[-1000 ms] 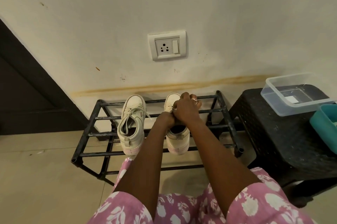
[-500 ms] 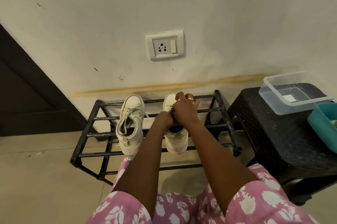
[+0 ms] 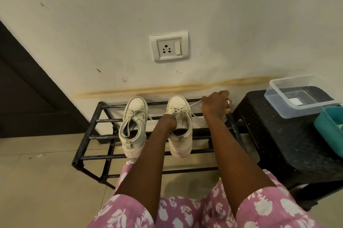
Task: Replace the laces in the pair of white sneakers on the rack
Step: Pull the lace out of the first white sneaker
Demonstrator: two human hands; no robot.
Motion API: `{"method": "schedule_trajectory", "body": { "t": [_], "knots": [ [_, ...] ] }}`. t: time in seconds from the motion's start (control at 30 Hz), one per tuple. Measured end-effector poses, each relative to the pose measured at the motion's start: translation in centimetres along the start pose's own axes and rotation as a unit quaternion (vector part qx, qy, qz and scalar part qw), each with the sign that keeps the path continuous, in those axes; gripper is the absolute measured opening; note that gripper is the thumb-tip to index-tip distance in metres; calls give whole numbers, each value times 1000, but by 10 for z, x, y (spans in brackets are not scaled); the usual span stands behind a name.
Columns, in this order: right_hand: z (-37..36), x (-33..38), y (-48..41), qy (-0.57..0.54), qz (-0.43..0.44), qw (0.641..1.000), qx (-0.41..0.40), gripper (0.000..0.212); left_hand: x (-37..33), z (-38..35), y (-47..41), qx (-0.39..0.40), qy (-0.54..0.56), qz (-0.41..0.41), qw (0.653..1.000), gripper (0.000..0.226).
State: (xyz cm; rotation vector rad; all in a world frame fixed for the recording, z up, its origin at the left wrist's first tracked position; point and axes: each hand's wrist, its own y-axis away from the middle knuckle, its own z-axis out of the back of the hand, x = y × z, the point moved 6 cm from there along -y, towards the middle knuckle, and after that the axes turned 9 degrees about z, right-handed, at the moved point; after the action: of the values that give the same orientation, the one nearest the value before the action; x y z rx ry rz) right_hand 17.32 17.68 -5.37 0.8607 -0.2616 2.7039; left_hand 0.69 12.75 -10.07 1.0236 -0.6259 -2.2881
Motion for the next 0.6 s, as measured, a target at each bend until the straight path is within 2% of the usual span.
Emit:
{"method": "schedule_trajectory", "body": {
  "t": [0.1,0.2,0.23,0.3,0.37,0.4,0.6],
  "knots": [
    [8,-13,0,-10,-56,998,-35,24,-1,1,4,-7,-30,-2,1000,39],
    [5,-12,3,-10,-53,998,-15,25,-3,2,4,-23,-70,-8,997,39],
    [1,-5,5,-16,-23,1000,4,25,-3,2,6,-22,-77,-8,997,38],
    [-11,20,10,-8,95,993,68,25,-4,1,7,-20,-61,-12,998,38],
    [-29,44,24,2,207,968,138,24,-4,0,9,-12,-50,-15,999,37],
    [-38,51,31,13,236,958,163,24,-4,-1,8,-7,-46,-17,999,36],
    [-57,56,39,92,264,947,160,25,-2,-3,9,-1,-3,-24,1000,39]
  ]
}}
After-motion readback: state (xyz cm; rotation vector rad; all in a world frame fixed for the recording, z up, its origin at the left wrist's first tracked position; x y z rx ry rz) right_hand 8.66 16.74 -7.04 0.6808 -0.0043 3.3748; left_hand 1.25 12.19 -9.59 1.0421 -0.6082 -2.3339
